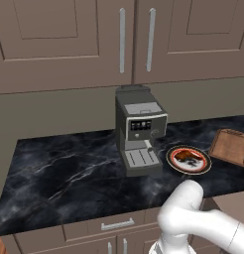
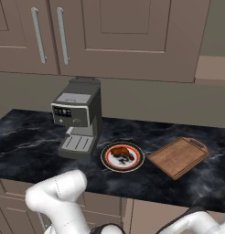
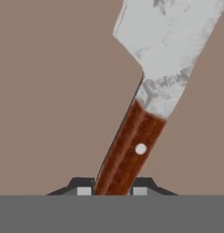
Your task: Pick up the knife from the drawer and place it on the cutting board. Then place the meat from the plate to the cutting board.
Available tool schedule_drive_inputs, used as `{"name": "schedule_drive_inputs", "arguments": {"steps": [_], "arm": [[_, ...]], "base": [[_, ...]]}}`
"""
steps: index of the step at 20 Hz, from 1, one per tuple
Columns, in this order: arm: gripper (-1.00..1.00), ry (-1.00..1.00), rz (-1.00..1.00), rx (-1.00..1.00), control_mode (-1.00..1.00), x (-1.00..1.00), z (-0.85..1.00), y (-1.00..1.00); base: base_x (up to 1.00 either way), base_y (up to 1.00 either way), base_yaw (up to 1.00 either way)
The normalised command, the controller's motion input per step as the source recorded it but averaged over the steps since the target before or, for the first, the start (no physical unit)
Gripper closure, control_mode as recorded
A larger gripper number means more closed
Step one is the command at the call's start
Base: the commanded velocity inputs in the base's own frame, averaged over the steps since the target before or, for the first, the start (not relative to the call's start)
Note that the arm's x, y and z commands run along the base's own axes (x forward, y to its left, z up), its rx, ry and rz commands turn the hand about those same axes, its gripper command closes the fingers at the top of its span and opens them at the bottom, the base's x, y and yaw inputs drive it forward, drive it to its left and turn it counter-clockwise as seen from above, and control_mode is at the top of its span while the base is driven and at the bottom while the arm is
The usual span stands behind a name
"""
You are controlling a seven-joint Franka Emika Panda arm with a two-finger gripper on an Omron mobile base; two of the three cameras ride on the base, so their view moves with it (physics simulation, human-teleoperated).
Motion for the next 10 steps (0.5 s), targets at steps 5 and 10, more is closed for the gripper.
{"name": "schedule_drive_inputs", "arguments": {"steps": [5, 10], "arm": [[1.0, 0.0, -0.05, 0.0, -1.0, -0.41, 0.54, 0.07], [1.0, 0.0, -0.07, 0.0, -1.0, -0.39, 0.54, 0.12]], "base": [[0.0, 0.0, 0.0], [0.0, 0.0, 0.0]]}}
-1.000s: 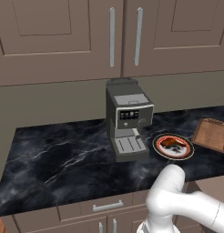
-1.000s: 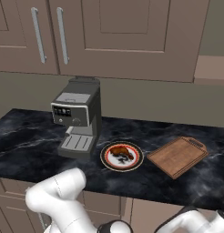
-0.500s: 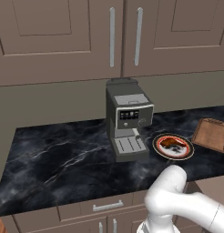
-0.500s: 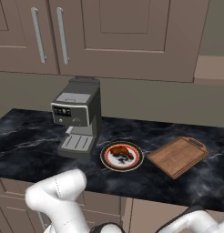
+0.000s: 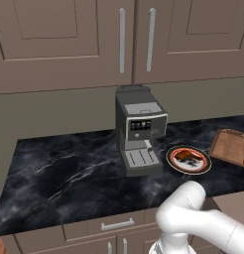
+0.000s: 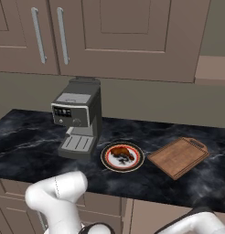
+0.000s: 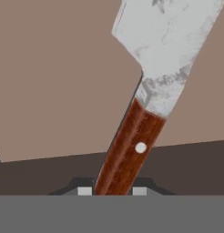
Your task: Pick up the knife from the drawer and place it on the cutting board. Then place the meat from the plate to the cutting board.
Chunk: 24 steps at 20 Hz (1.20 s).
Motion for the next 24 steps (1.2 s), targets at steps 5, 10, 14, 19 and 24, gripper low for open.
{"name": "schedule_drive_inputs", "arguments": {"steps": [5, 10, 14, 19, 24], "arm": [[1.0, 0.0, -0.07, 0.0, -1.0, -0.39, 0.49, 0.13], [1.0, 0.0, -0.05, 0.0, -1.0, -0.29, 0.48, 0.25], [1.0, 0.0, 0.0, -0.02, -1.0, -0.04, 0.59, 0.46], [1.0, 0.0, 0.0, -0.01, -1.0, 0.0, 0.63, 0.51], [1.0, 0.0, 0.0, -0.01, -1.0, 0.0, 0.67, 0.47]], "base": [[0.0, 0.0, 0.0], [0.0, 0.0, 0.0], [0.0, 0.0, 0.0], [0.0, 0.0, 0.0], [0.0, 0.0, 0.0]]}}
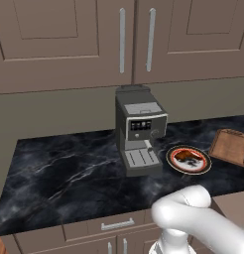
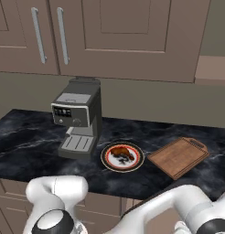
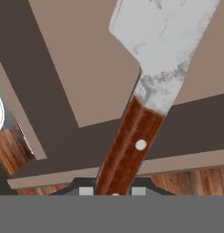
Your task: Pick up the knife from the drawer and place it on the cutting board. Then place the meat from the plate to the cutting board.
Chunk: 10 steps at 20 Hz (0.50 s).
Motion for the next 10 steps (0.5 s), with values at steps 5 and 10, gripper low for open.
{"name": "schedule_drive_inputs", "arguments": {"steps": [5, 10], "arm": [[1.0, 0.0, 0.0, 0.0, -1.0, 0.01, 0.62, 0.47], [1.0, 0.0, 0.01, 0.0, -1.0, 0.19, 0.48, 0.47]], "base": [[0.0, 0.0, 0.0], [0.0, 0.0, 0.0]]}}
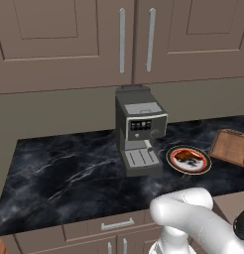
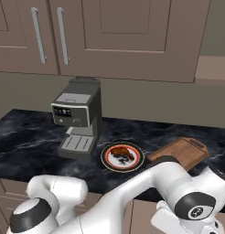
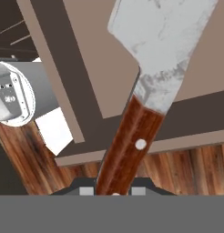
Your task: Pick up the knife from the drawer and place it on the cutting board. Then place the meat from the plate to the cutting board.
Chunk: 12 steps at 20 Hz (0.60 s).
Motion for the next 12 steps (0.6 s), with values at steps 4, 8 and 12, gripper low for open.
{"name": "schedule_drive_inputs", "arguments": {"steps": [4, 8, 12], "arm": [[1.0, 0.0, 0.07, 0.0, -1.0, 0.34, 0.4, 0.33], [1.0, 0.0, 0.13, 0.01, -1.0, 0.35, 0.23, 0.27], [1.0, 0.0, 0.15, 0.01, -1.0, 0.31, 0.14, 0.22]], "base": [[0.0, 0.0, 0.0], [0.0, 0.0, 0.0], [0.0, 0.0, 0.0]]}}
